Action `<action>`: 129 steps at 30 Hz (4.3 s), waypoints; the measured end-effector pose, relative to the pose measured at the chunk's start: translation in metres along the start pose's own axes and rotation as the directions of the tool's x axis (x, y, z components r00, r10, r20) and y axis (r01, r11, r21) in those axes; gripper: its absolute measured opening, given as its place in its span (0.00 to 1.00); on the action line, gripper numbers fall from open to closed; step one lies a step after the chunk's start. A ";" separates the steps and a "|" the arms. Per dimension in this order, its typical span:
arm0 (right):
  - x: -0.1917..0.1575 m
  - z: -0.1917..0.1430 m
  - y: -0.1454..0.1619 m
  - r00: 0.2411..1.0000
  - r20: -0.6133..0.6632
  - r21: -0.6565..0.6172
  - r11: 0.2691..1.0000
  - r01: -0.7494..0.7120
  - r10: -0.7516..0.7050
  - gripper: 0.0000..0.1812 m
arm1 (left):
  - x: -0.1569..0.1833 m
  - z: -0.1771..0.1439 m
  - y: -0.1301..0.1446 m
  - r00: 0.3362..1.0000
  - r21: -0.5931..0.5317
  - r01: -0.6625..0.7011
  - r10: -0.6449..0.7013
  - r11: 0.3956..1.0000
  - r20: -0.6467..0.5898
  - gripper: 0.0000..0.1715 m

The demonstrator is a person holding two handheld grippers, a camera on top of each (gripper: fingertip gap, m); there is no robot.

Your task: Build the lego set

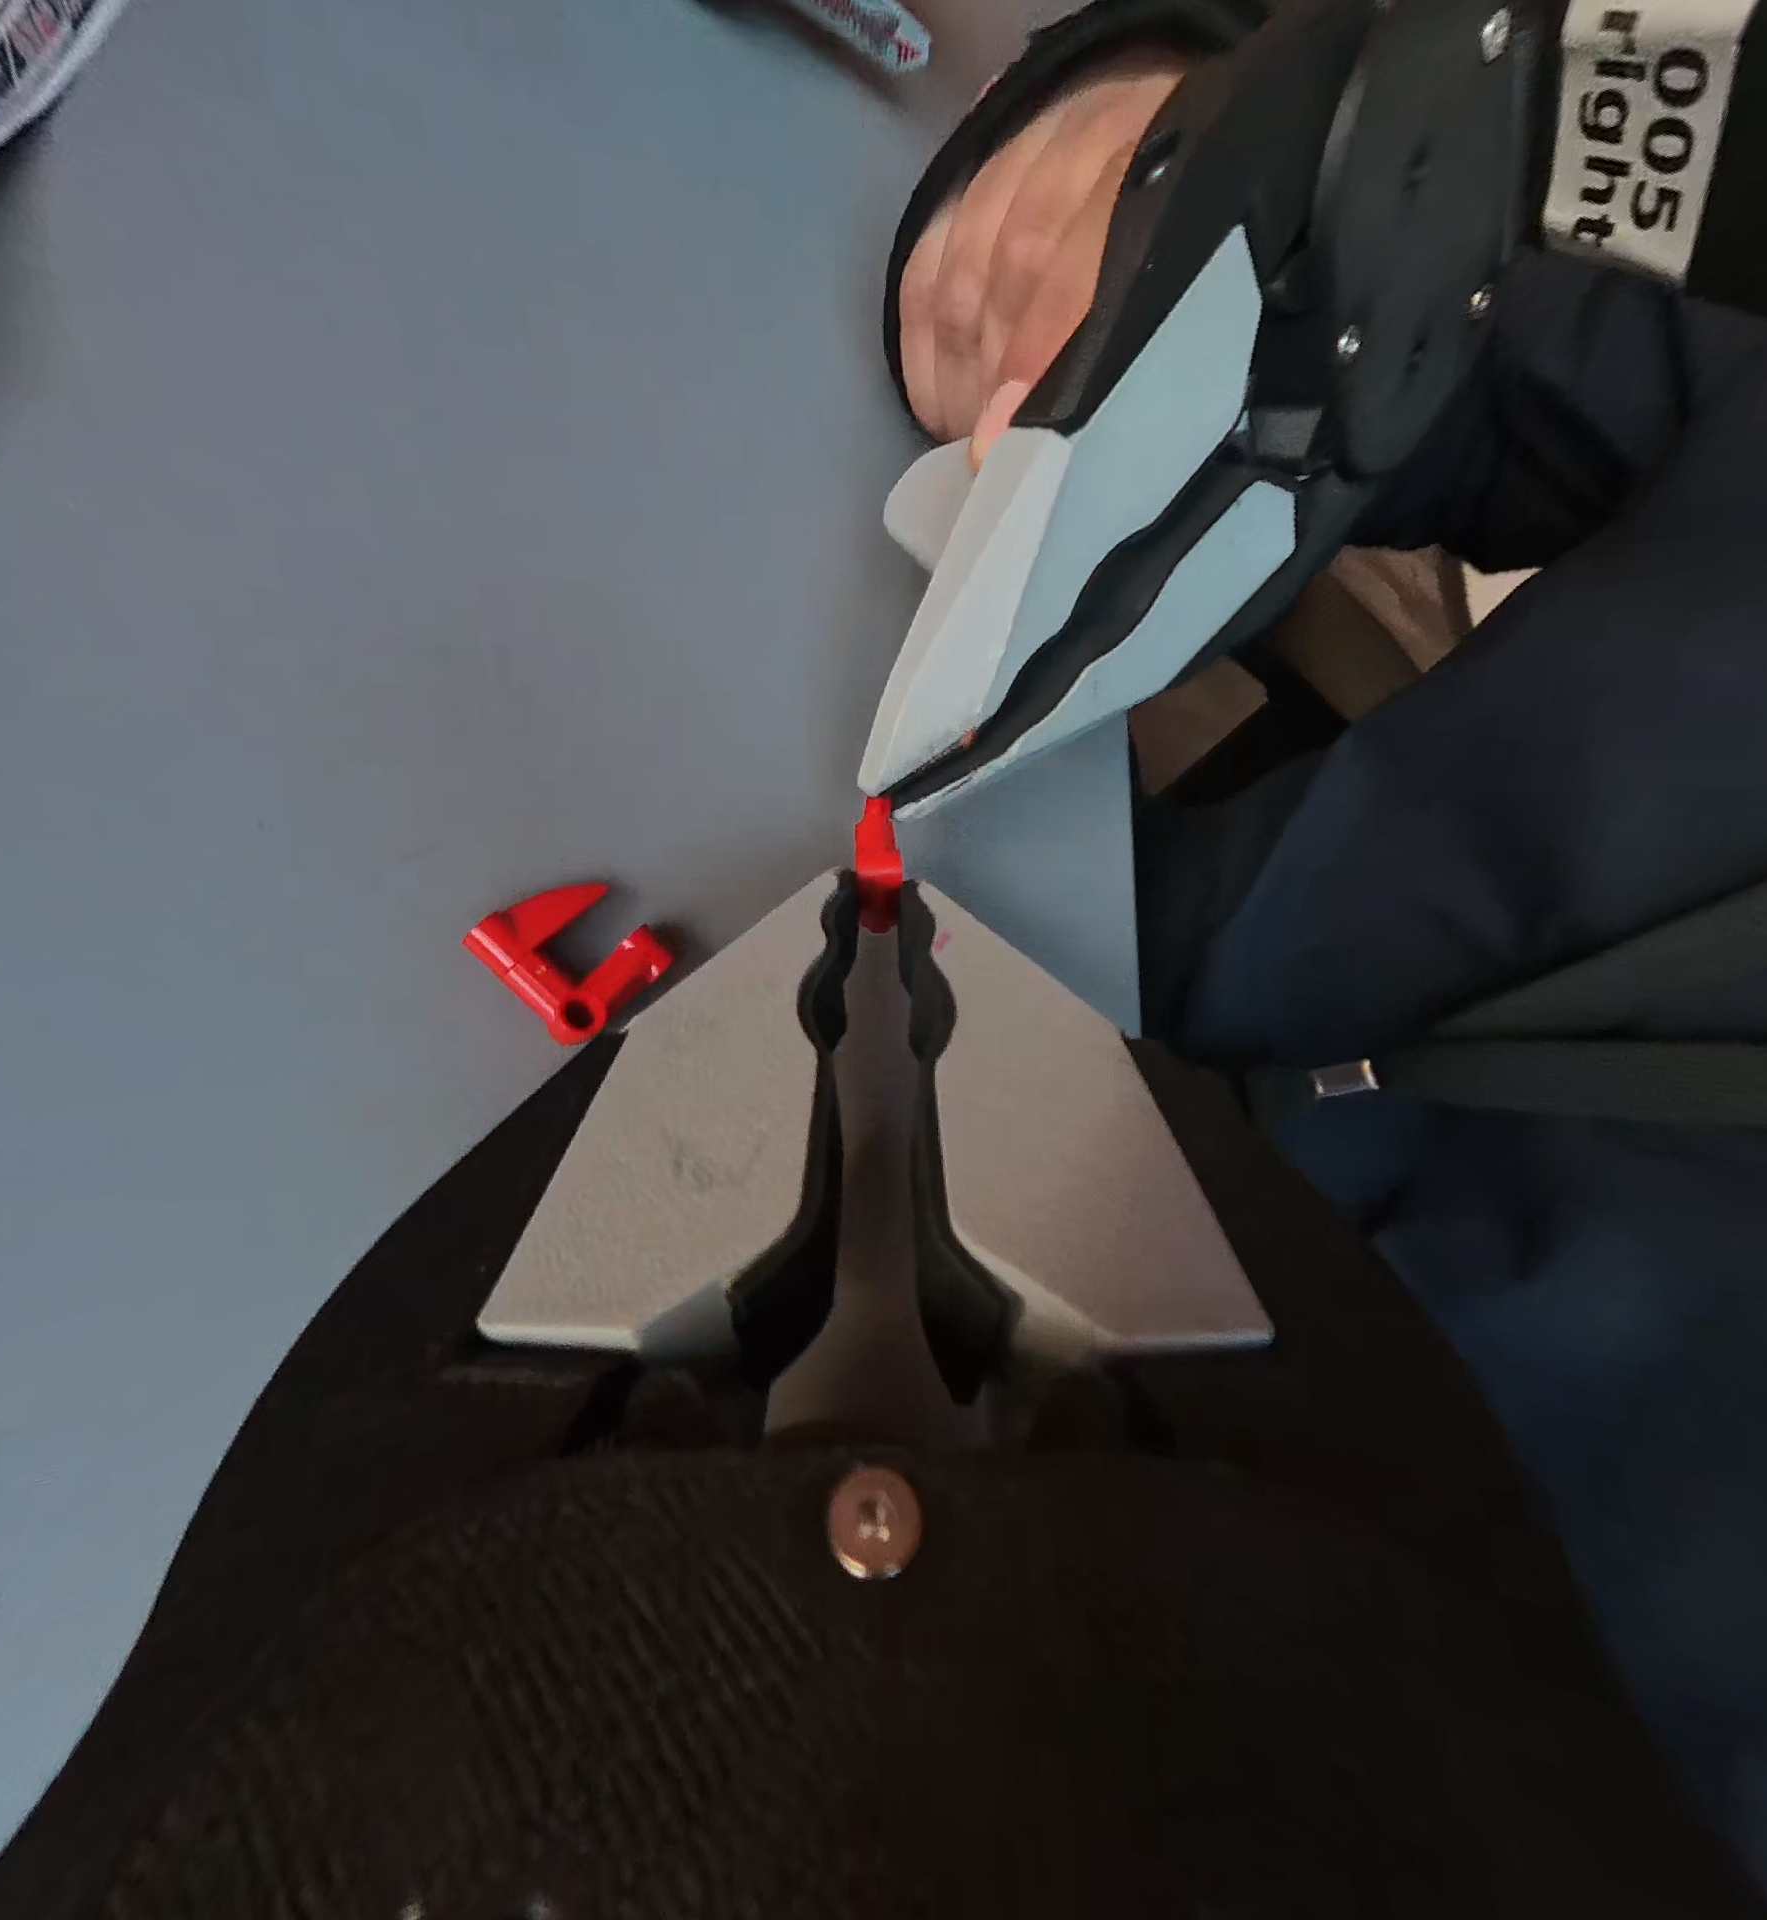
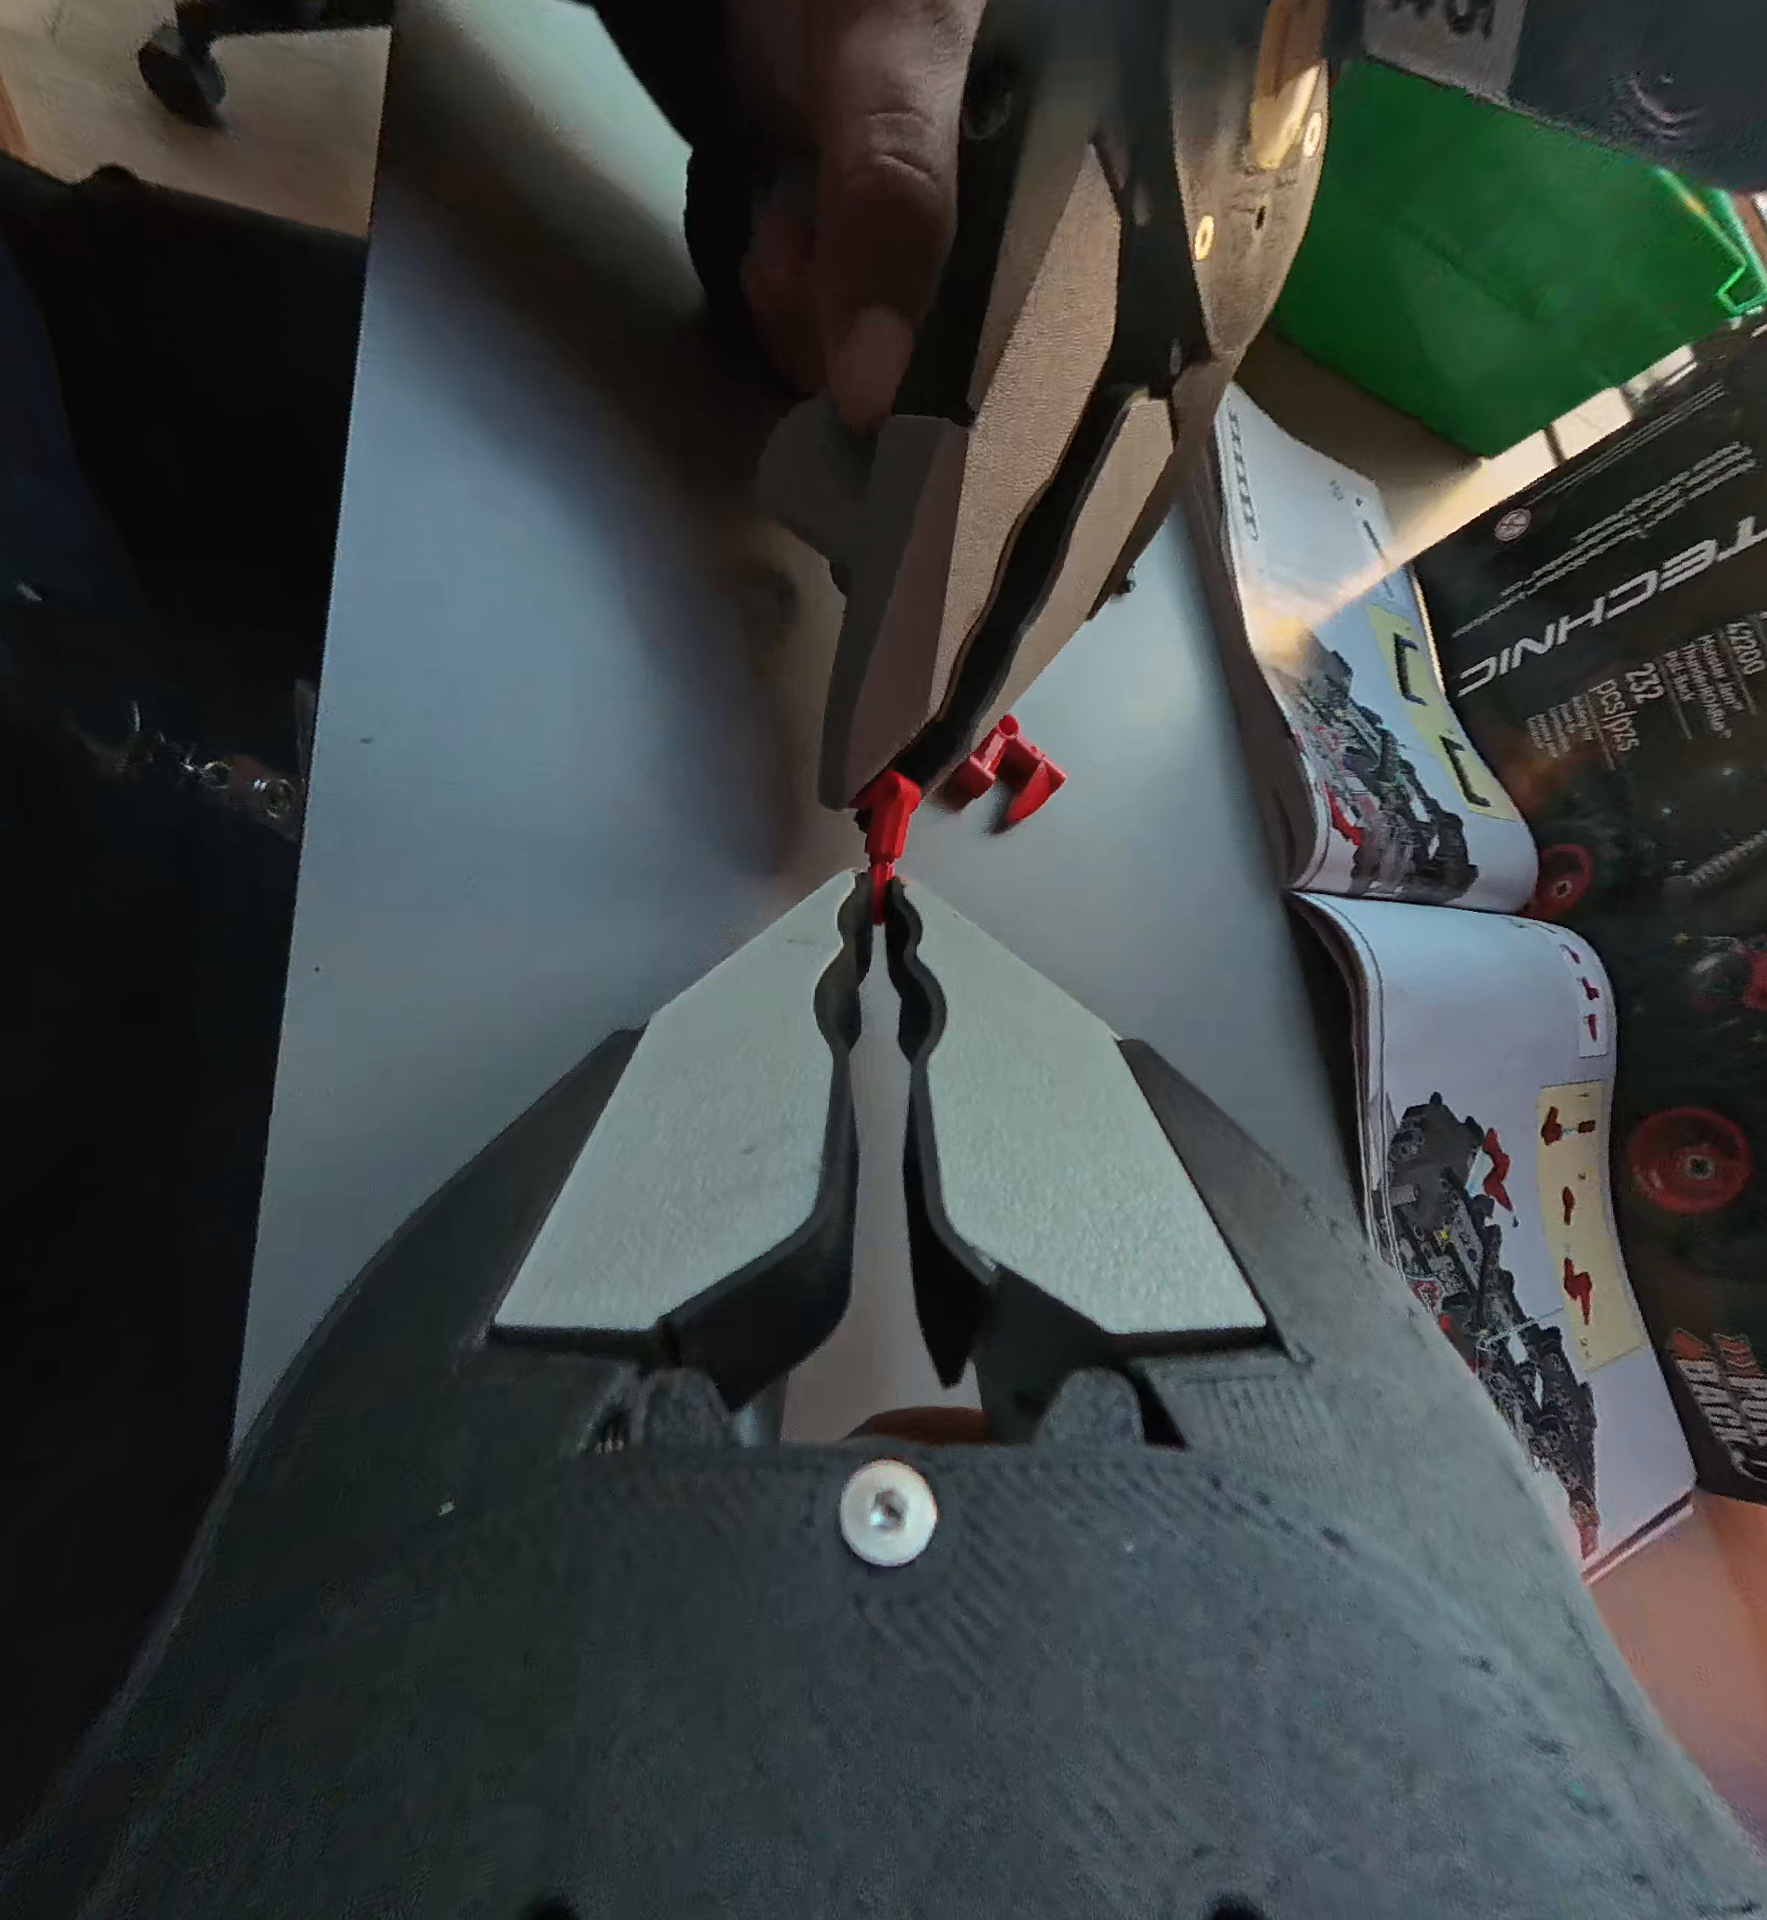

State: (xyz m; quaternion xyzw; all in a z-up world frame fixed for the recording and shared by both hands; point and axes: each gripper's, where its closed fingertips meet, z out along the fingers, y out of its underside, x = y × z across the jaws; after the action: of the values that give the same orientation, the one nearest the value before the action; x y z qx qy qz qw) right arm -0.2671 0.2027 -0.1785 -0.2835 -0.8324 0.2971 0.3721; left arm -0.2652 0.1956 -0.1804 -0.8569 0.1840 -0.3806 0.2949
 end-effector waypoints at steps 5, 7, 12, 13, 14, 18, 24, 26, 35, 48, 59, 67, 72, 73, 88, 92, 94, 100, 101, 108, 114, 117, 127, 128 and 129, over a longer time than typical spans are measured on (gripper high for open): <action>-0.004 0.004 0.007 0.999 0.023 -0.048 0.999 0.023 -0.022 0.00 | -0.004 0.006 0.006 0.999 -0.053 0.049 -0.049 0.997 0.001 0.02; -0.004 0.003 0.006 1.000 0.029 -0.039 0.999 0.009 -0.008 0.00 | -0.003 0.006 0.005 0.996 -0.034 0.091 -0.092 0.995 -0.011 0.02; -0.004 0.004 0.006 0.997 0.073 -0.030 0.999 -0.032 0.034 0.00 | -0.003 0.007 0.005 0.987 -0.008 0.161 -0.161 0.987 -0.012 0.03; -0.003 0.003 0.006 0.995 0.082 -0.024 0.998 -0.053 0.055 0.00 | -0.003 0.006 0.004 0.984 0.006 0.176 -0.176 0.984 -0.014 0.03; -0.001 0.003 0.007 0.993 0.091 -0.024 0.997 -0.074 0.076 0.00 | -0.004 0.005 0.003 0.983 0.016 0.186 -0.185 0.982 -0.017 0.03; 0.001 0.004 0.007 0.985 0.117 -0.023 0.992 -0.127 0.128 0.04 | -0.006 0.006 0.002 0.982 0.027 0.187 -0.187 0.982 -0.005 0.03; 0.004 0.004 0.011 0.976 0.129 -0.041 0.984 -0.172 0.176 0.06 | -0.006 0.003 -0.001 0.984 0.057 0.180 -0.180 0.982 -0.004 0.03; 0.005 0.003 0.011 0.976 0.125 -0.035 0.984 -0.173 0.176 0.00 | -0.005 0.002 -0.002 0.983 0.066 0.183 -0.183 0.981 -0.010 0.03; 0.005 0.003 0.011 0.992 0.071 -0.041 0.994 -0.106 0.109 0.00 | -0.003 0.002 -0.006 0.981 0.090 0.195 -0.193 0.977 -0.026 0.03; 0.003 0.007 0.017 0.997 0.031 -0.107 0.992 -0.063 0.066 0.00 | -0.008 0.007 -0.003 0.973 0.064 0.229 -0.230 0.971 0.005 0.03; 0.001 0.008 0.017 1.000 -0.009 -0.118 0.993 0.012 -0.013 0.00 | -0.008 0.008 0.000 0.958 0.012 0.284 -0.284 0.959 0.030 0.03; -0.002 0.006 0.016 0.998 -0.024 -0.119 0.991 0.060 -0.063 0.00 | -0.005 0.010 0.000 0.954 -0.062 0.298 -0.294 0.953 0.057 0.03; -0.003 0.006 0.017 0.998 -0.025 -0.122 0.991 0.060 -0.063 0.00 | -0.007 0.011 0.000 0.947 -0.072 0.316 -0.311 0.946 0.075 0.02; -0.003 0.006 0.016 0.997 -0.030 -0.122 0.990 0.069 -0.074 0.00 | -0.007 0.011 0.001 0.946 -0.082 0.320 -0.314 0.944 0.077 0.02; -0.004 0.004 0.016 0.958 -0.089 -0.190 0.948 0.254 -0.274 0.00 | -0.003 0.010 -0.002 0.930 -0.369 0.350 -0.272 0.861 0.249 0.02; -0.004 0.003 0.017 0.952 -0.095 -0.192 0.944 0.269 -0.290 0.00 | -0.003 0.010 -0.003 0.912 -0.396 0.395 -0.299 0.829 0.281 0.02; -0.005 0.003 0.017 0.948 -0.099 -0.193 0.940 0.280 -0.302 0.00 | -0.002 0.011 -0.003 0.911 -0.426 0.396 -0.291 0.813 0.291 0.02; -0.012 0.002 0.012 0.941 -0.090 -0.163 0.937 0.310 -0.327 0.00 | -0.007 0.011 0.006 0.912 -0.549 0.396 -0.249 0.736 0.324 0.02; -0.013 0.002 0.012 0.944 -0.087 -0.157 0.940 0.301 -0.317 0.00 | -0.006 0.012 0.007 0.911 -0.556 0.404 -0.264 0.726 0.317 0.02; -0.020 0.002 0.008 0.980 -0.014 -0.075 0.978 0.196 -0.198 0.00 | 0.003 0.011 0.013 0.909 -0.503 0.418 -0.343 0.756 0.238 0.02; -0.015 -0.001 0.006 0.998 0.023 -0.032 0.998 0.063 -0.062 0.05 | 0.010 0.016 0.012 0.888 -0.310 0.458 -0.440 0.833 0.132 0.02; -0.013 -0.007 0.003 0.999 0.040 0.003 1.000 0.007 -0.007 0.09 | 0.013 0.016 0.014 0.868 -0.225 0.494 -0.491 0.840 0.074 0.02; -0.013 -0.026 0.010 0.926 0.301 0.022 0.970 -0.243 0.226 0.10 | 0.010 0.013 0.012 0.855 -0.019 0.518 -0.518 0.855 -0.022 0.03; -0.015 -0.027 0.011 0.923 0.328 0.026 0.975 -0.220 0.200 0.11 | 0.009 0.011 0.013 0.865 -0.008 0.502 -0.502 0.865 -0.008 0.03; -0.013 -0.025 0.013 0.926 0.333 0.027 0.980 -0.198 0.178 0.10 | 0.007 0.009 0.013 0.875 0.006 0.483 -0.483 0.875 0.012 0.03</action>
State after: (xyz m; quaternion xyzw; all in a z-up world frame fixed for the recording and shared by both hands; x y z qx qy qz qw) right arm -0.2364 0.2097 -0.1797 -0.2971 -0.8425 0.3993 0.2061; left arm -0.2552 0.1850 -0.1896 -0.8777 -0.0382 -0.4369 0.1931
